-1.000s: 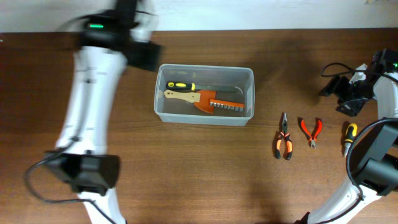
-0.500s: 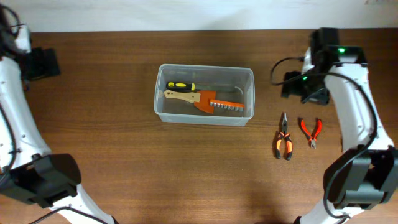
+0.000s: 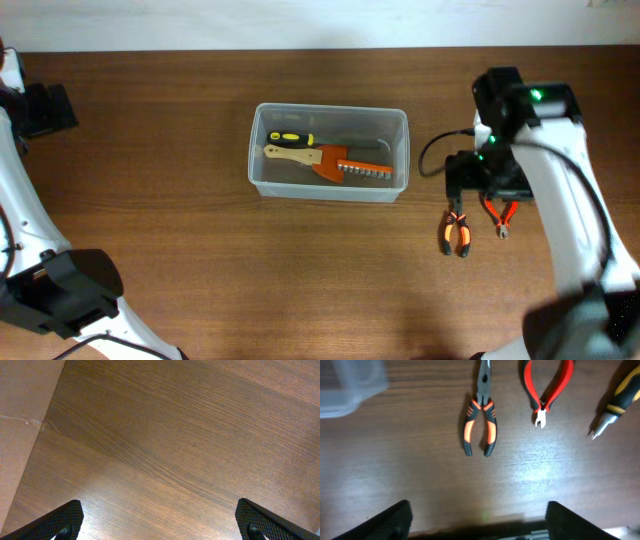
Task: Pack container
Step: 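Lower the right gripper onto the orange-black needle-nose pliers and grasp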
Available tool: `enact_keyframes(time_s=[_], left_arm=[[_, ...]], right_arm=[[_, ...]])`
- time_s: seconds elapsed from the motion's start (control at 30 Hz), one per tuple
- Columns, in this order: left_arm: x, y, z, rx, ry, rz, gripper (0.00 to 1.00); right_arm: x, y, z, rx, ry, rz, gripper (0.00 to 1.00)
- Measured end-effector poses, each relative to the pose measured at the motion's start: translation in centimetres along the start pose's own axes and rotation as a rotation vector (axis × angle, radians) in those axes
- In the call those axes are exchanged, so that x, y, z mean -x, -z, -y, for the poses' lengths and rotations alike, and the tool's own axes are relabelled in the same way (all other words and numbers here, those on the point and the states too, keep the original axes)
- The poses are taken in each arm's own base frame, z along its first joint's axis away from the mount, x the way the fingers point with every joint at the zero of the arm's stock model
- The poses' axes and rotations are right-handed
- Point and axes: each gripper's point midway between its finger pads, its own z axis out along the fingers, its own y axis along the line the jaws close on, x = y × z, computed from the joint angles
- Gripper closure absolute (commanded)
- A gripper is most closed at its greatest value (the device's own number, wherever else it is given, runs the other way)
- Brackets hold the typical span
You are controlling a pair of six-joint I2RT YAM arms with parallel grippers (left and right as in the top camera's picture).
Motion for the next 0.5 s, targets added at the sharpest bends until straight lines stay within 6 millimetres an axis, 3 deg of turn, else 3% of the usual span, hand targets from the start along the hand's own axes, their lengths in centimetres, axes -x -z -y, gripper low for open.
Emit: enact_keyframes(time_s=[0.07,0.13,0.23,0.37,0.5], left_arm=[[0.0,0.0,0.0,0.0,0.0,0.0,0.01],[0.0,0.0,0.0,-0.002,0.0,0.001,0.01],[0.0,0.0,0.1,-0.003,0.0,0.0,0.01],[0.0,0.0,0.1,-0.003,0.0,0.0,0.01],[0.0,0.0,0.1,-0.003,0.0,0.0,0.01]], right_arm=[[-0.3,1.7,0.0,0.016,0.01,0.104,0.0],[-0.2,2.8,0.3,0.021,0.006,0.202,0.01],[0.4,2.6,0.5,0.021,-0.004,0.293,0.01],[1.1,-2.2,0.4,0.011,-0.013,0.258,0.01],[-0.1,-7.8,0.9,-0.004,-0.033,0.128,0.01]])
